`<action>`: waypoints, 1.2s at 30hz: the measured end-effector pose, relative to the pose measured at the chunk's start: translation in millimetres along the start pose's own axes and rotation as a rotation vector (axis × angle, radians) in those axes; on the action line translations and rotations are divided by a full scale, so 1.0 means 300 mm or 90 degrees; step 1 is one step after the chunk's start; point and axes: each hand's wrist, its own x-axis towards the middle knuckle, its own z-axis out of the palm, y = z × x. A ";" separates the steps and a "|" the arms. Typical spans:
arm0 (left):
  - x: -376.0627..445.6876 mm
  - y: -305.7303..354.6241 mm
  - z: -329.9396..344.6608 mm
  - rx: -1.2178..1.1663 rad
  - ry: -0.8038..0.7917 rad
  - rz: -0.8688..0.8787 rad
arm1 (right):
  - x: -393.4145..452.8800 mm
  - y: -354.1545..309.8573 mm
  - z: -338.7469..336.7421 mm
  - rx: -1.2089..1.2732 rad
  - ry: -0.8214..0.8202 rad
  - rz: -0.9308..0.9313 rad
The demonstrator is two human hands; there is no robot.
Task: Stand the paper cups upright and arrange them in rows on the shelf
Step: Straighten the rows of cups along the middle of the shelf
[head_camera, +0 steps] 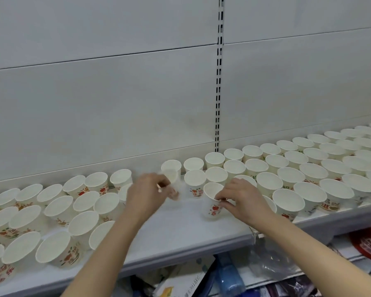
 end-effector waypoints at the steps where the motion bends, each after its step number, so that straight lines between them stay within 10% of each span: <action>1: -0.035 0.025 0.024 -0.004 -0.042 0.023 | -0.006 0.003 -0.005 -0.017 -0.003 -0.005; 36: -0.189 0.188 0.143 0.068 -0.024 0.049 | -0.014 0.027 -0.030 -0.085 0.015 -0.042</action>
